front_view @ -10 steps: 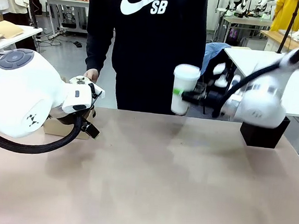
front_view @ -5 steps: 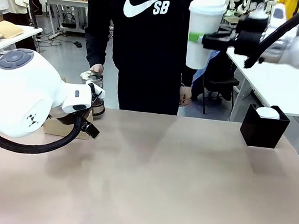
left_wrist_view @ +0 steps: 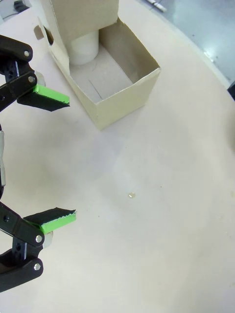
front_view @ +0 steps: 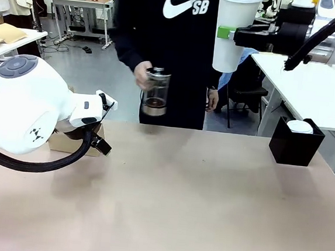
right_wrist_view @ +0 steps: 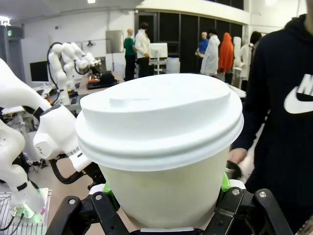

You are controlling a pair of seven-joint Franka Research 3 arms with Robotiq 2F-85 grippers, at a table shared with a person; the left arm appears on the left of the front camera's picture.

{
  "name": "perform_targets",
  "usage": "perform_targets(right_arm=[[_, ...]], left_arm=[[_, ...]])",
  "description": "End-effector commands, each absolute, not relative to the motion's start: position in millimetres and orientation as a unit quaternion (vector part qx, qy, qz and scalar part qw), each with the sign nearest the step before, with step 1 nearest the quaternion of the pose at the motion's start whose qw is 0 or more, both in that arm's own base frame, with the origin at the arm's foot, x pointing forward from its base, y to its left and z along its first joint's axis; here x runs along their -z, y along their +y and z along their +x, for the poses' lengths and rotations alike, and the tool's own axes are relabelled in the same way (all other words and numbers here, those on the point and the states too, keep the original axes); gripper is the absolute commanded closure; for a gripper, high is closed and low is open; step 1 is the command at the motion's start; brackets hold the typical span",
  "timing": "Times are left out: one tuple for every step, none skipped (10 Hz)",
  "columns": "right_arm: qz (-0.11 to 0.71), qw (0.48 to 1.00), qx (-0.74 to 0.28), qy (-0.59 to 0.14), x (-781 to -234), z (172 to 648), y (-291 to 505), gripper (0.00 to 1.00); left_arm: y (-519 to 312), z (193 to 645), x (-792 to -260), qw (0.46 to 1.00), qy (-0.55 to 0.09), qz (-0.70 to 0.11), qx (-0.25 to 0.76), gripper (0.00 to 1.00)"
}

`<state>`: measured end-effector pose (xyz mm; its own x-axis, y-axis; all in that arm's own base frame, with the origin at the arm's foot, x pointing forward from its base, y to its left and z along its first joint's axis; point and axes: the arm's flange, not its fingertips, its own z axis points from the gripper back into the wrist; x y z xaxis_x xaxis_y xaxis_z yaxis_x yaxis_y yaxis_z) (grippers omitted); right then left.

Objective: Pour a drink into a cup and package it in a carrier.
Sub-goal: When a person places the Paper Cup Lid on the 600 ml Paper Cup , lift the 600 ml Paper Cup, then position the Cup Carrier in the center of the table.

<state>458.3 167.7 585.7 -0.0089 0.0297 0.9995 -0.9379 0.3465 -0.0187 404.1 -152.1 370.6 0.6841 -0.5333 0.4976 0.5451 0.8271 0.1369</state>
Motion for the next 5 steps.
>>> perform_targets(right_arm=[[0.385,0.579,-0.419,-0.584,-594.1,454.2,168.5,0.16],[0.385,0.579,-0.419,-0.584,-594.1,454.2,168.5,0.16],[0.385,0.579,-0.419,-0.584,-594.1,454.2,168.5,0.16],[0.385,0.579,-0.419,-0.584,-594.1,454.2,168.5,0.16],[0.385,0.579,-0.419,-0.584,-594.1,454.2,168.5,0.16]], left_arm=[[-151.5,403.8,-370.4,0.918,-0.268,-0.012,0.294,0.0],[-151.5,403.8,-370.4,0.918,-0.268,-0.012,0.294,0.0],[-151.5,403.8,-370.4,0.918,-0.268,-0.012,0.294,0.0],[-151.5,403.8,-370.4,0.918,-0.268,-0.012,0.294,0.0],[-151.5,403.8,-370.4,0.918,-0.268,-0.012,0.294,0.0]])
